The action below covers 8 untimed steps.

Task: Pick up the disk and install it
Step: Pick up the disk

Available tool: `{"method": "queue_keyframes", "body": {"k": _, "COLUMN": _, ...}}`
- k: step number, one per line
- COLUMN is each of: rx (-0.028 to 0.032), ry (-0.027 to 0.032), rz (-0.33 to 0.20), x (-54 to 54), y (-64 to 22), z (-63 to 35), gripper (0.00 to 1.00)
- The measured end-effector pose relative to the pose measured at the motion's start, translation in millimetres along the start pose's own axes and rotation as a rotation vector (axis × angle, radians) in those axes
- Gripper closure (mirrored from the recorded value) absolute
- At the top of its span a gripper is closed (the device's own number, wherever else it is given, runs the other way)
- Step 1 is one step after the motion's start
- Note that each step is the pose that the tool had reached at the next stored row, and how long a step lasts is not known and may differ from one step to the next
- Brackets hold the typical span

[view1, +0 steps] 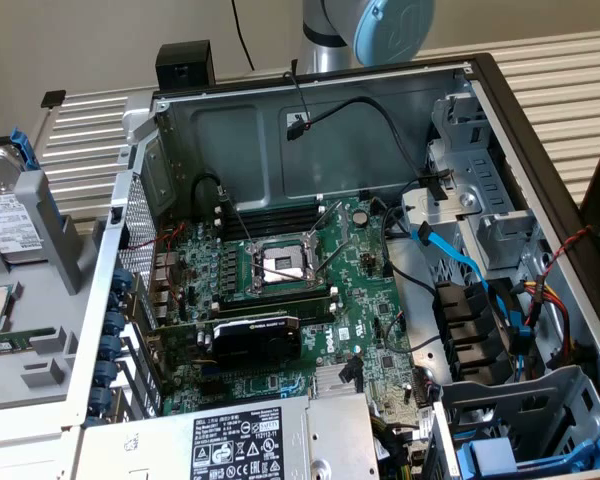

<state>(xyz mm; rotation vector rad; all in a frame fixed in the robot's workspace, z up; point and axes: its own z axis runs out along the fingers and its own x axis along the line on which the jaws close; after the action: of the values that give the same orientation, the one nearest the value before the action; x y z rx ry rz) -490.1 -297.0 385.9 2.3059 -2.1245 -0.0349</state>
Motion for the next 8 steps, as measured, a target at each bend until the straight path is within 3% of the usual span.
{"method": "queue_keyframes", "body": {"k": 5, "rx": -0.0002, "ry": 0.0001, "rz": -0.001, "x": -20.3, "y": -1.0, "z": 1.2, "gripper": 0.89}}
{"method": "queue_keyframes", "body": {"k": 8, "rx": -0.0002, "ry": 0.0002, "rz": -0.008, "x": -24.4, "y": 3.4, "z": 1.7, "gripper": 0.89}}
